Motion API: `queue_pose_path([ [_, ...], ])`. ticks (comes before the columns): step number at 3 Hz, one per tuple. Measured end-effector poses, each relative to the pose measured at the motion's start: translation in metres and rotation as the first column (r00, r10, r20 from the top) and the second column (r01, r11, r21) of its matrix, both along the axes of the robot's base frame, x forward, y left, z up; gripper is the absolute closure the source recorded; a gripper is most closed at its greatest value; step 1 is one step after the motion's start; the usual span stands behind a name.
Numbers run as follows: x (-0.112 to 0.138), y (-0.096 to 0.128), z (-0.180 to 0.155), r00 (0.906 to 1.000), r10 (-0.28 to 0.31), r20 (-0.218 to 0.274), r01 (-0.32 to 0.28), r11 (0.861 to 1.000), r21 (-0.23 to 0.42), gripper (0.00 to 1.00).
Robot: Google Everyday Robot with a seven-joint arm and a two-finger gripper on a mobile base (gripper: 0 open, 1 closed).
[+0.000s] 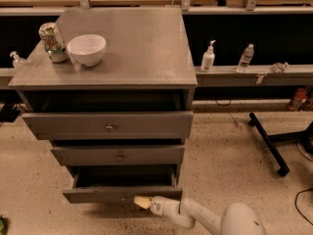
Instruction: Close bottom drawer
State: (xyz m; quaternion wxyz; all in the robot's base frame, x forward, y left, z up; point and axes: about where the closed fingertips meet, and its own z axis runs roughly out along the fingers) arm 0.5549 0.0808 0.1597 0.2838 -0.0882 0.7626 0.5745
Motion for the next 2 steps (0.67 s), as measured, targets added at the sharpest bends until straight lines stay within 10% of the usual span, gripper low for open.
queue_pose_path([
  [2, 0.0259, -0.0077, 0.0056, 0.9992, -0.040, -0.004, 0.040, 0.999, 0.004, 1.00],
])
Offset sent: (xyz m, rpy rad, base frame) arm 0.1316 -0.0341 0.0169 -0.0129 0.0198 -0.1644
